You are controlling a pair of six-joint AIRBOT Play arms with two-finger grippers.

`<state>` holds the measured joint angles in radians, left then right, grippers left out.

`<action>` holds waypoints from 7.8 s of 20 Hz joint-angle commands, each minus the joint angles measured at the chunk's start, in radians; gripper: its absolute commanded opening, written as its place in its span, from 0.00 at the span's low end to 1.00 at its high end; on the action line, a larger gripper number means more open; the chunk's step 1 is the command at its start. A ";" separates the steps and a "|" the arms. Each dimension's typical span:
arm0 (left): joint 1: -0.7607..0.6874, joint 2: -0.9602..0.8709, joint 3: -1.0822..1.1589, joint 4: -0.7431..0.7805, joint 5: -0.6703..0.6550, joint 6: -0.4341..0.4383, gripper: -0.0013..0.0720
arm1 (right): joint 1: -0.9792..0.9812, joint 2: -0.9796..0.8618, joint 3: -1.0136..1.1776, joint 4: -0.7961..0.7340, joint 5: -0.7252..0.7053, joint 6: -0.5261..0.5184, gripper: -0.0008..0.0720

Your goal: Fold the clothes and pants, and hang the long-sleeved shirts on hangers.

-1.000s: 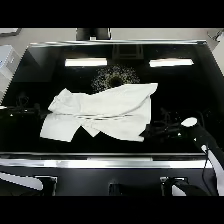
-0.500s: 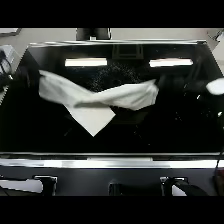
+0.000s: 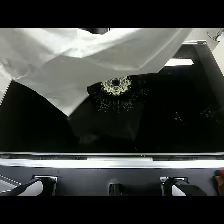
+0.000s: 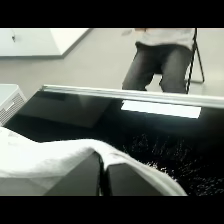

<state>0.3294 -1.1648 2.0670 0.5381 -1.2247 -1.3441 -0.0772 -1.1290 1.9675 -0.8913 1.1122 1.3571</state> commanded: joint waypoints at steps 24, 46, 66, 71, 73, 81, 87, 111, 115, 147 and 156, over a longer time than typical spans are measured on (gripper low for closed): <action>-0.215 -0.895 -0.172 0.422 0.175 -0.129 0.04 | 0.001 -0.870 -0.031 -0.171 0.000 0.097 0.05; 0.037 -0.583 -0.098 0.423 -0.347 -0.216 0.82 | -0.500 -0.583 -0.594 0.141 0.439 -0.242 0.66; 0.000 -0.576 -0.100 0.367 -0.400 -0.122 0.82 | -0.518 -0.258 -1.111 -0.064 0.282 -0.452 0.67; -0.001 -0.576 -0.100 0.367 -0.402 -0.132 0.82 | -0.518 -0.258 -1.211 -0.068 0.259 -0.473 0.67; -0.001 -0.576 -0.100 0.367 -0.402 -0.133 0.82 | -0.518 -0.258 -1.237 -0.068 0.240 -0.476 0.67; -0.008 -0.578 -0.100 0.367 -0.398 -0.133 0.82 | -0.518 -0.258 -1.310 -0.051 0.154 -0.480 0.57; -0.014 -0.578 -0.100 0.367 -0.397 -0.133 0.82 | -0.507 -0.258 -1.313 -0.020 0.093 -0.478 0.49; 0.300 -0.188 -1.270 0.258 -0.149 0.236 0.73 | -0.388 -0.167 -1.318 0.023 0.183 -0.402 0.05; 0.305 -0.181 -1.376 0.258 -0.137 0.337 0.78 | -0.388 -0.167 -1.318 0.023 0.199 -0.383 0.05; 0.150 -0.225 -1.218 0.090 -0.040 0.365 0.04 | -0.220 -0.063 -1.180 0.148 0.088 -0.333 0.05; -0.083 -0.226 -0.407 0.166 0.103 0.105 0.04 | 0.055 -0.132 -0.446 -0.456 -0.337 0.233 0.05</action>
<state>0.2916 -1.3914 1.4071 0.6754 -1.1728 -1.1450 -0.0555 -1.2366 1.3064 -1.2102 0.8497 1.4700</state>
